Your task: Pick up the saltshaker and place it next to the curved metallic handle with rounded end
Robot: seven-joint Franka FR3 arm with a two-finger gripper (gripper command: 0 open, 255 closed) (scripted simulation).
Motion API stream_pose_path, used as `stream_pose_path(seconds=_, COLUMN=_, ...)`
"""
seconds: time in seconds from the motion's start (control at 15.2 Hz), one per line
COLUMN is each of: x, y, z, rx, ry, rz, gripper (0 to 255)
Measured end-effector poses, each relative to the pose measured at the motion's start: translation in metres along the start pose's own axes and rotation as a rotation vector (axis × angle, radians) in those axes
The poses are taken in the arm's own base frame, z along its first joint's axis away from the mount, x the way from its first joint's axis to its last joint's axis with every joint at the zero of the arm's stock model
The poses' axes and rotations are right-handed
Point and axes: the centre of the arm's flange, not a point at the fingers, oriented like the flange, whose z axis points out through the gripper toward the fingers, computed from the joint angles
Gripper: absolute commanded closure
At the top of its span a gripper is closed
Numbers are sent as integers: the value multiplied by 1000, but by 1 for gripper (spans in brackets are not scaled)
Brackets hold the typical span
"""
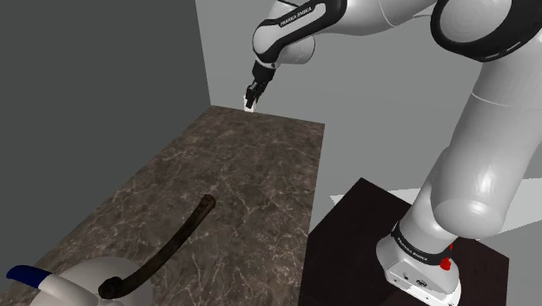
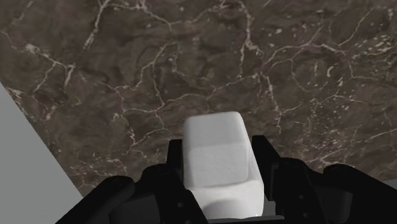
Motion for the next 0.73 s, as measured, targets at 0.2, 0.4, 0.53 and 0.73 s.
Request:
stream_pose_path(seconds=0.2, x=6, y=0, z=-15, rx=0, ry=0, rz=0, gripper=255)
stream_pose_path(seconds=0.4, x=12, y=0, z=-30, rx=0, ry=0, rz=0, gripper=255)
stream_pose_path(seconds=0.53, x=15, y=-1, z=-39, rx=0, ry=0, rz=0, gripper=255)
stream_pose_path(seconds=0.73, x=21, y=-1, z=-55, rx=0, ry=0, rz=0, gripper=255)
